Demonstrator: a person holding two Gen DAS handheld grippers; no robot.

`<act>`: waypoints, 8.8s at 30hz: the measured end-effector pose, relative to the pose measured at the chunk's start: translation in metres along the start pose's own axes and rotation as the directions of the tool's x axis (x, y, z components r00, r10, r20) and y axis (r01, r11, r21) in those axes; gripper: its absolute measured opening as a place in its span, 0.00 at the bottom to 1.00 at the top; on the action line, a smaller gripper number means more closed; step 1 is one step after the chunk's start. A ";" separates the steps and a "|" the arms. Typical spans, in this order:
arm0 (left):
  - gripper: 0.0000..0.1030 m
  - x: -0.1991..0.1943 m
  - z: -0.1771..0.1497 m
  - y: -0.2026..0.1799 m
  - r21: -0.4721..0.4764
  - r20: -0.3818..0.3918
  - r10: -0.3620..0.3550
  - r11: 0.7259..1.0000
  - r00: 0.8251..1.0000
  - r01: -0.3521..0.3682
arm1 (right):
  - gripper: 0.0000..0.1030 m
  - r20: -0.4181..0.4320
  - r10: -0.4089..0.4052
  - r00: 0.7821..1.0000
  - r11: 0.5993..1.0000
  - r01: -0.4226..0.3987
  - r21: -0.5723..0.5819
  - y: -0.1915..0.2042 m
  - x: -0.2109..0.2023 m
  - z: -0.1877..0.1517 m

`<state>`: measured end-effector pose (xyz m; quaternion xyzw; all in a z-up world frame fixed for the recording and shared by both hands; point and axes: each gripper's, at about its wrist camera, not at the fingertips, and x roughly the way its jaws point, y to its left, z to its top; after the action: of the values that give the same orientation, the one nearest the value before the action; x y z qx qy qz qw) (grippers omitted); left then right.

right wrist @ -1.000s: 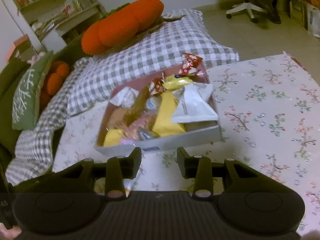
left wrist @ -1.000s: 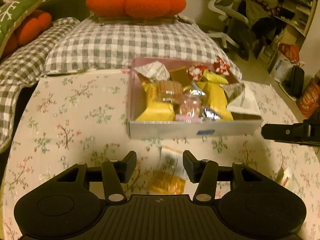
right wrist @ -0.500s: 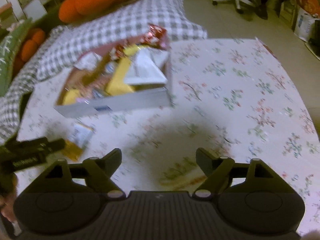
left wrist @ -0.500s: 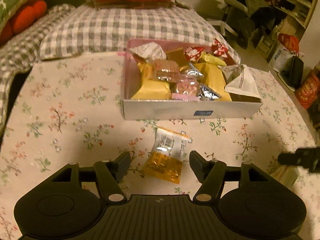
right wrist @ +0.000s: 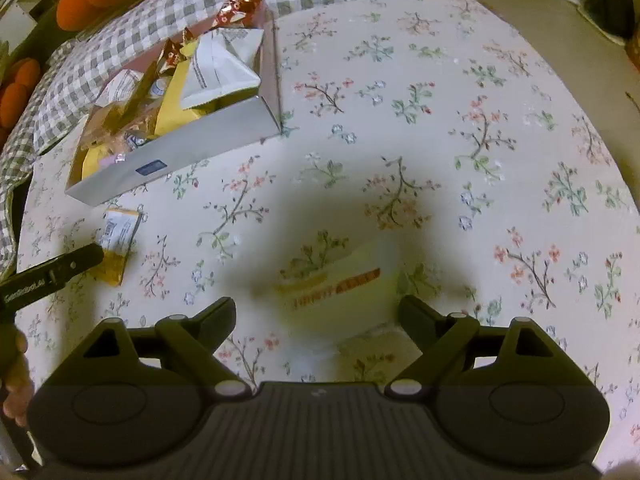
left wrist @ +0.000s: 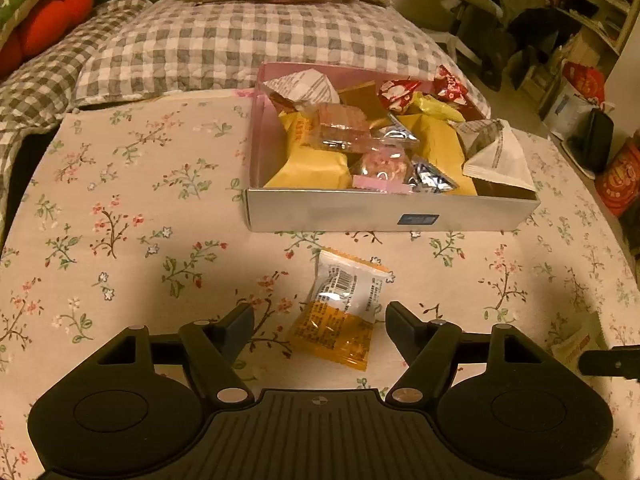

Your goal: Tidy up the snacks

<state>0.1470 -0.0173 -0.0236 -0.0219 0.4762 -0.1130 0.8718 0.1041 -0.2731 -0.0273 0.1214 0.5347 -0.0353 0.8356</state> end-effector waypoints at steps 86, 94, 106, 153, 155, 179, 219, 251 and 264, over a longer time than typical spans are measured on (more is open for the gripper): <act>0.35 0.021 0.000 -0.020 0.142 0.043 0.047 0.988 0.998 -0.053 | 0.42 0.092 -0.001 0.996 0.962 0.026 -0.271 0.065 0.031 -0.002; 0.35 0.008 0.003 -0.016 0.101 0.044 0.005 0.995 0.999 -0.010 | 0.42 0.106 0.013 0.994 0.964 0.015 -0.264 0.065 0.028 -0.001; 0.35 -0.022 0.018 0.006 0.004 0.100 -0.051 0.999 0.994 0.051 | 0.42 0.156 0.069 0.985 0.967 -0.027 -0.255 0.065 0.016 0.002; 0.35 -0.021 0.076 -0.004 -0.035 0.271 -0.127 0.989 0.954 0.141 | 0.42 0.376 0.191 0.907 0.972 -0.121 -0.200 0.086 0.007 0.066; 0.35 -0.015 0.080 -0.006 -0.047 0.270 -0.144 0.986 0.952 0.163 | 0.42 0.381 0.199 0.903 0.972 -0.133 -0.193 0.087 0.008 0.070; 0.36 0.026 0.097 -0.010 -0.061 0.310 -0.196 0.973 0.930 0.225 | 0.42 0.421 0.298 0.857 0.953 -0.288 -0.091 0.085 0.031 0.104; 0.53 -0.050 0.034 -0.004 -0.035 0.244 0.064 0.998 0.968 -0.057 | 0.54 0.325 0.331 0.886 0.944 -0.316 -0.098 0.073 -0.019 0.050; 0.64 -0.065 0.001 -0.014 0.040 0.246 0.157 0.984 0.956 -0.172 | 0.73 0.322 0.240 0.916 0.968 -0.199 -0.154 0.075 -0.027 0.011; 0.75 -0.063 -0.001 -0.014 0.045 0.233 0.169 0.982 0.958 -0.184 | 0.78 0.308 0.198 0.931 0.973 -0.150 -0.173 0.079 -0.024 0.007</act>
<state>0.1109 -0.0173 0.0303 0.0367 0.3690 -0.0469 0.9275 0.1148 -0.1999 0.0103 0.0991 0.3787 0.0591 0.9183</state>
